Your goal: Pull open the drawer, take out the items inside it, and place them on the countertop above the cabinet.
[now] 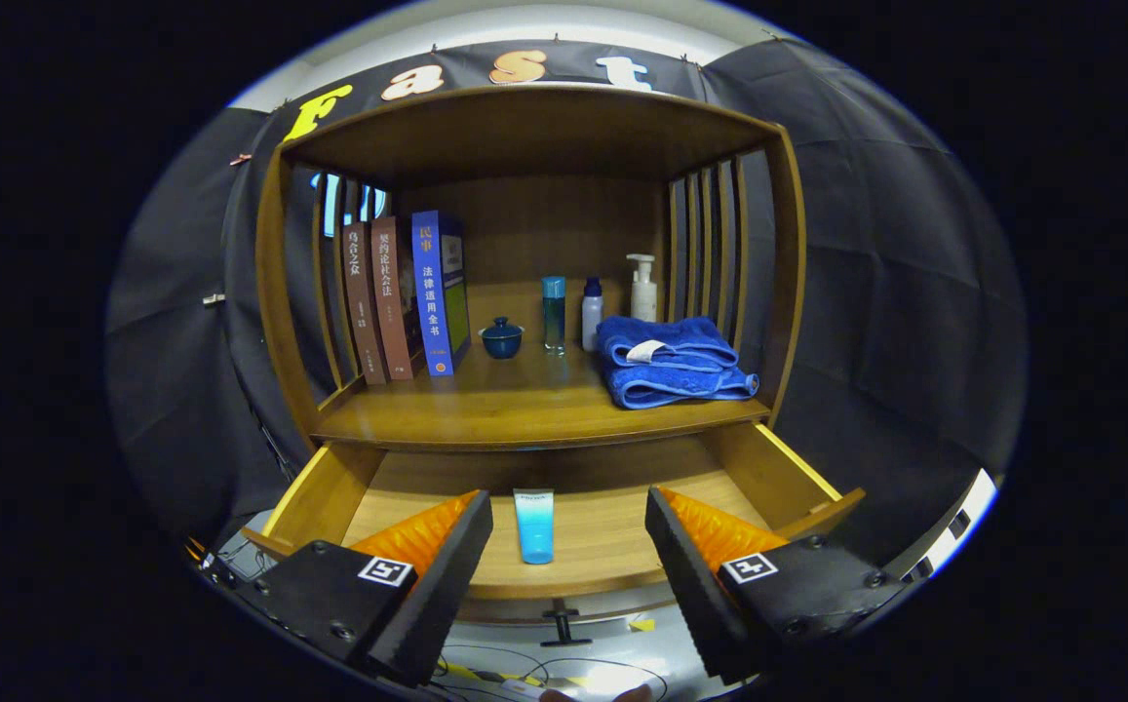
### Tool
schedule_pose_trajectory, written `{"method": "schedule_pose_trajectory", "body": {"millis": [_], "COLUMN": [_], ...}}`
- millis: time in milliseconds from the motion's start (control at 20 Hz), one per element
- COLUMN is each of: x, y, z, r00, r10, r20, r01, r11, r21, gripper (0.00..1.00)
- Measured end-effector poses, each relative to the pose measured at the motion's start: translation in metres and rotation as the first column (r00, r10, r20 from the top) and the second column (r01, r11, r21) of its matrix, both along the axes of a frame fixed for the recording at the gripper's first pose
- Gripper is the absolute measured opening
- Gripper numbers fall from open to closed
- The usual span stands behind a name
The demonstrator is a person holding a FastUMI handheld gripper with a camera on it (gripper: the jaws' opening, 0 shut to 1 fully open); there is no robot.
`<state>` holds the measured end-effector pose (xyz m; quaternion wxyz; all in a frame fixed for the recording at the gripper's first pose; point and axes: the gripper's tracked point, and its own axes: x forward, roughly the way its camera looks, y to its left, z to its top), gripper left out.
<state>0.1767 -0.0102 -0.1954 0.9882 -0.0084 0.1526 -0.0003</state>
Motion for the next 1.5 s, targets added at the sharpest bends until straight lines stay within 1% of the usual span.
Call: {"method": "schedule_pose_trajectory", "body": {"millis": [150,300,450,600,750,850,1050,1250,1350,1400,1500], "x": [0.02,0.035,0.046,0.055,0.059,0.06,0.064,0.064,0.063,0.063,0.062], "y": [0.003,0.007,0.01,0.013,0.01,0.009,0.013,0.016,0.015,0.014,0.012], "z": [-0.014,-0.039,-0.063,-0.081,-0.099,-0.11,-0.13,-0.155,-0.169,-0.174,-0.184], "r00": [0.997,0.983,0.96,0.937,0.91,0.89,0.83,0.744,0.707,0.689,0.659], "r10": [-0.015,-0.022,-0.032,-0.037,-0.052,-0.063,-0.053,-0.049,-0.054,-0.059,-0.071], "r20": [-0.076,-0.183,-0.28,-0.347,-0.41,-0.452,-0.555,-0.666,-0.705,-0.722,-0.749], "r01": [0.013,0.01,0.016,0.024,0.024,0.034,0.036,0.055,0.036,0.024,0.012], "r11": [1.0,0.998,0.998,0.999,0.997,0.997,0.999,0.998,0.999,0.998,0.996], "r21": [-0.025,-0.063,-0.06,-0.042,-0.075,-0.072,-0.041,-0.012,-0.04,-0.059,-0.084], "gripper": [0.99,0.99,1.0,1.0,0.99,0.99,0.99,0.99,0.97,0.96,0.84]}}
